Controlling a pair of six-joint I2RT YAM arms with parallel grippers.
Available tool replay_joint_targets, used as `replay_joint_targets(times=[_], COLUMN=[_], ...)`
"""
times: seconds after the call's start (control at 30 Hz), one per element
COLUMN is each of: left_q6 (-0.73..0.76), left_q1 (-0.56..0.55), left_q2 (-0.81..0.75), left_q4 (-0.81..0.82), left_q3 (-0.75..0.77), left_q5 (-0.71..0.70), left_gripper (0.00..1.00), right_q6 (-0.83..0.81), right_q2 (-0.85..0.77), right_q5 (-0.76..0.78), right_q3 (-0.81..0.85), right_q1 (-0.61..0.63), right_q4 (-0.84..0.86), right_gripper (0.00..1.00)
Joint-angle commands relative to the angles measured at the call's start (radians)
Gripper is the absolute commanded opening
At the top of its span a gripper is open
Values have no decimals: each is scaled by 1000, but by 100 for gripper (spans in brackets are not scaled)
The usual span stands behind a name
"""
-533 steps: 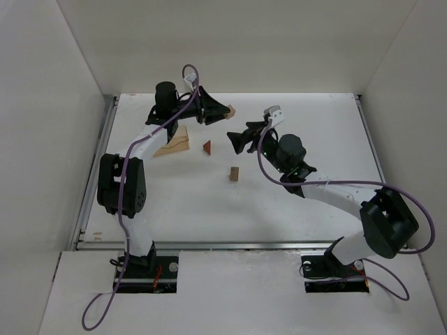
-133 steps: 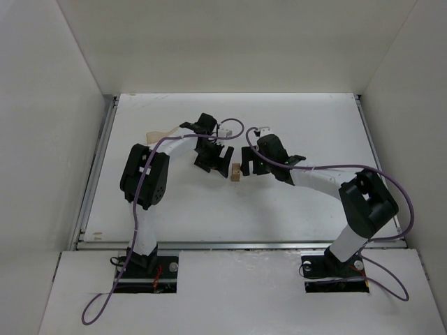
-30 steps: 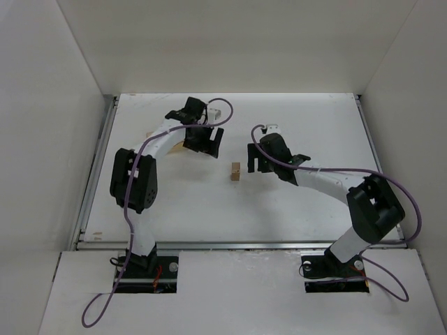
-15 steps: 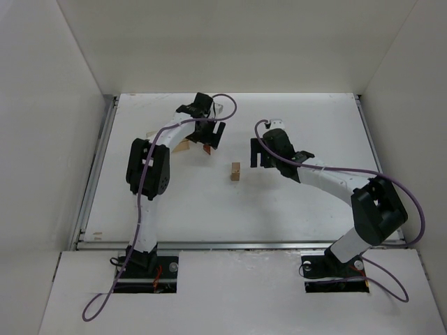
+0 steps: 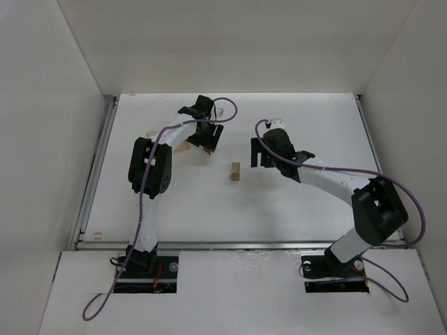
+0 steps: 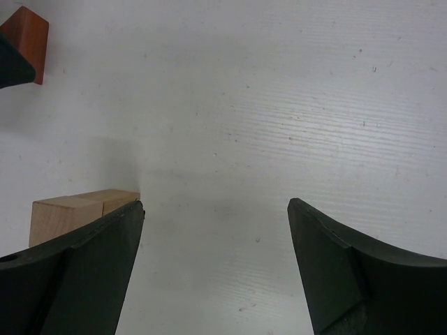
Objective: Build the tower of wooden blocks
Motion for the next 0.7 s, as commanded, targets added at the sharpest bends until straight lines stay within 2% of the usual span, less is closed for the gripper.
replay_joint_targets(times=[0.0, 0.23, 0.4, 0.47, 0.63, 0.67], left_q6=[-1, -1, -1, -1, 9, 21], left_q1=[-2, -2, -2, -2, -2, -2], left_q2=[4, 25, 56, 56, 56, 56], left_q4=[3, 3, 3, 3, 3, 12], left_q3=[19, 28, 48, 48, 48, 48], left_q5=[13, 22, 22, 22, 0, 0], left_gripper=[60, 58, 42, 41, 25, 25], right_q6=[-10, -10, -19, -19, -19, -19], right_q2=[-46, -46, -46, -46, -37, -37], right_q5=[17, 17, 17, 17, 17, 17], right_q3=[24, 24, 33, 33, 42, 42], right_q1=[-5, -5, -5, -5, -5, -5], right_q4=[20, 11, 2, 2, 2, 2], right_gripper=[89, 89, 89, 89, 89, 89])
